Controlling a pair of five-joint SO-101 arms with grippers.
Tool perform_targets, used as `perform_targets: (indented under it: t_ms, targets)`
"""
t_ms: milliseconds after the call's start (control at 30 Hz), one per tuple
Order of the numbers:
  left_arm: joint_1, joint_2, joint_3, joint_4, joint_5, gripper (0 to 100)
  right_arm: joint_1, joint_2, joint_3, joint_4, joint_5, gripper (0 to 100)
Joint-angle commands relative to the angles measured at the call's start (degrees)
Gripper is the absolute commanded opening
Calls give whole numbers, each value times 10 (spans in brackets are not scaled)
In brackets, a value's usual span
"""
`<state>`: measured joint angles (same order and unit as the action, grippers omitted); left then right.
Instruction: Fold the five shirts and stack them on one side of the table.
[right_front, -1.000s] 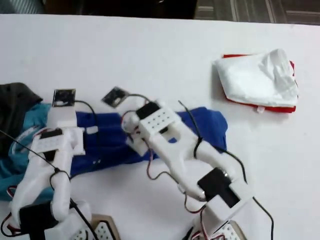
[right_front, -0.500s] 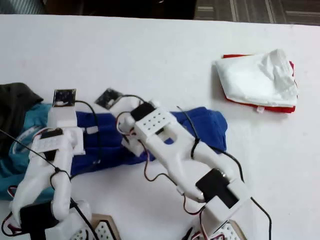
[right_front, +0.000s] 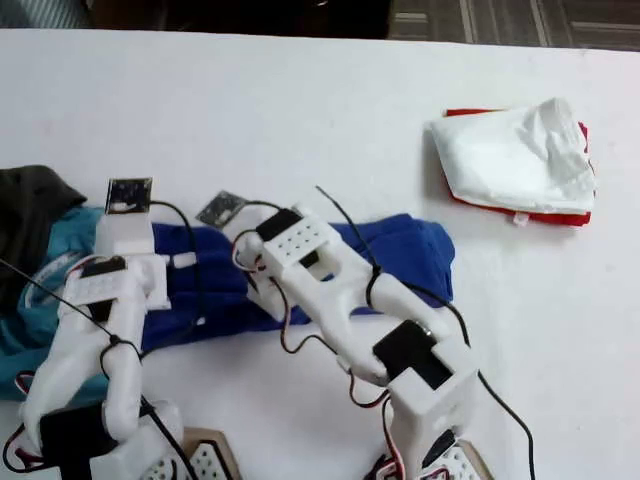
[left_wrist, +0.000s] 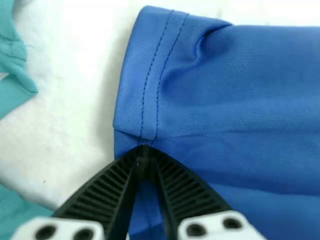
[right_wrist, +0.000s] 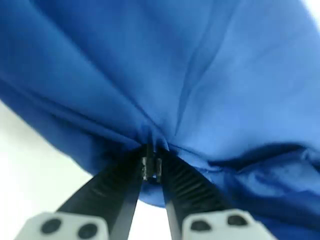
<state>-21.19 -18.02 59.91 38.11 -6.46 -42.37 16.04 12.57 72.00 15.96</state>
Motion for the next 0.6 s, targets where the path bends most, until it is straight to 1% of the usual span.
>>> perform_targets:
  t_ms: [0,133,267,400,567]
  targets:
    - [-7,-20,-6,-9,3,28,-9,-57,-18,44,2,19]
    - [-6,-20,-6,-9,3,28,-12,-96,-23,45,2,19]
    - [-6,-20,-6,-9,3,28,2,-110,-24,-23,-3,19]
    - [-6,-20,-6,-9,3,28,1,-74,-18,-78,-3,19]
    - [-6,-20,-6,-9,3,28,-30,-13,-15,-80,-3,19]
